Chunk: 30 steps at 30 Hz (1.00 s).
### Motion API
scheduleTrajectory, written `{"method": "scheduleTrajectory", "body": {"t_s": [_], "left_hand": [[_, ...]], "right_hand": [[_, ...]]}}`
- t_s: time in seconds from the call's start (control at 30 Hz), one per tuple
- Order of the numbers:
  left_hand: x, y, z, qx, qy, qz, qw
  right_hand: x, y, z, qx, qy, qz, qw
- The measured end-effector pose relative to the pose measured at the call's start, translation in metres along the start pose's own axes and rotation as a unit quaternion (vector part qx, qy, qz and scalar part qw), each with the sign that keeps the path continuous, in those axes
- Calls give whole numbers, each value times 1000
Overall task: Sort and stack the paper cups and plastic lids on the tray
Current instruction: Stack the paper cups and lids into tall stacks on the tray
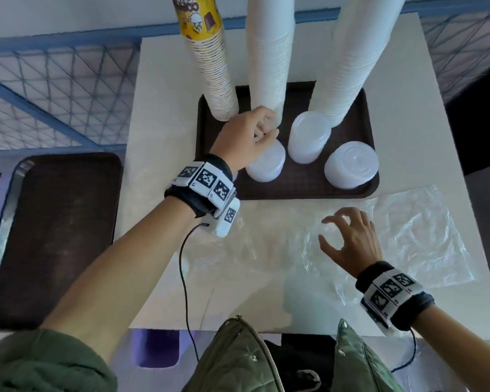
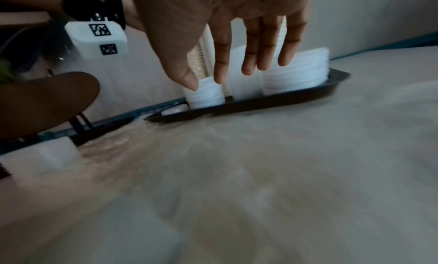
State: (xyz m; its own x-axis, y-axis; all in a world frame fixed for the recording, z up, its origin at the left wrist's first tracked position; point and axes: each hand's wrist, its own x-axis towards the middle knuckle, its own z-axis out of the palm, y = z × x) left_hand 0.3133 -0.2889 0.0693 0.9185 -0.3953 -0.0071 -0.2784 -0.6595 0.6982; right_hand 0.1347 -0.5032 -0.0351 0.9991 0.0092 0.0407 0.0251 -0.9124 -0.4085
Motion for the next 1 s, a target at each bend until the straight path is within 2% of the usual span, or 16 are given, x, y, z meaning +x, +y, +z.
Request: {"method": "scheduleTrajectory", "body": {"t_s": [0.1,0.27,0.4,0.5,0.57,0.7,0.83,1.0], "left_hand": [[-46,-25,-33,6,13,-38,999],[-136,-88,-74,27,25,-152,988],[-205,-132,-87,68,-48,-236,968],[-242,-152,-85,103,-110,-279,948],[-260,-161,-81,114,-138,-297,938],[-277,-175,-69,174,-176,-288,925],[-281,-185,-54,228,-173,-272,919],[-281,-193,-42,248,-161,-265,918]], "right_hand": [[21,-43,3,42,-27,-65,997],[42,-134,22,126,-152,-158,968],[38,-197,48,85,-286,-182,937],[31,-231,73,34,-339,-200,919],[26,-245,88,0,-356,-204,912],[17,-263,110,-60,-358,-206,909],[13,-275,124,-110,-359,-193,907],[8,-286,136,-134,-362,-174,906]]}}
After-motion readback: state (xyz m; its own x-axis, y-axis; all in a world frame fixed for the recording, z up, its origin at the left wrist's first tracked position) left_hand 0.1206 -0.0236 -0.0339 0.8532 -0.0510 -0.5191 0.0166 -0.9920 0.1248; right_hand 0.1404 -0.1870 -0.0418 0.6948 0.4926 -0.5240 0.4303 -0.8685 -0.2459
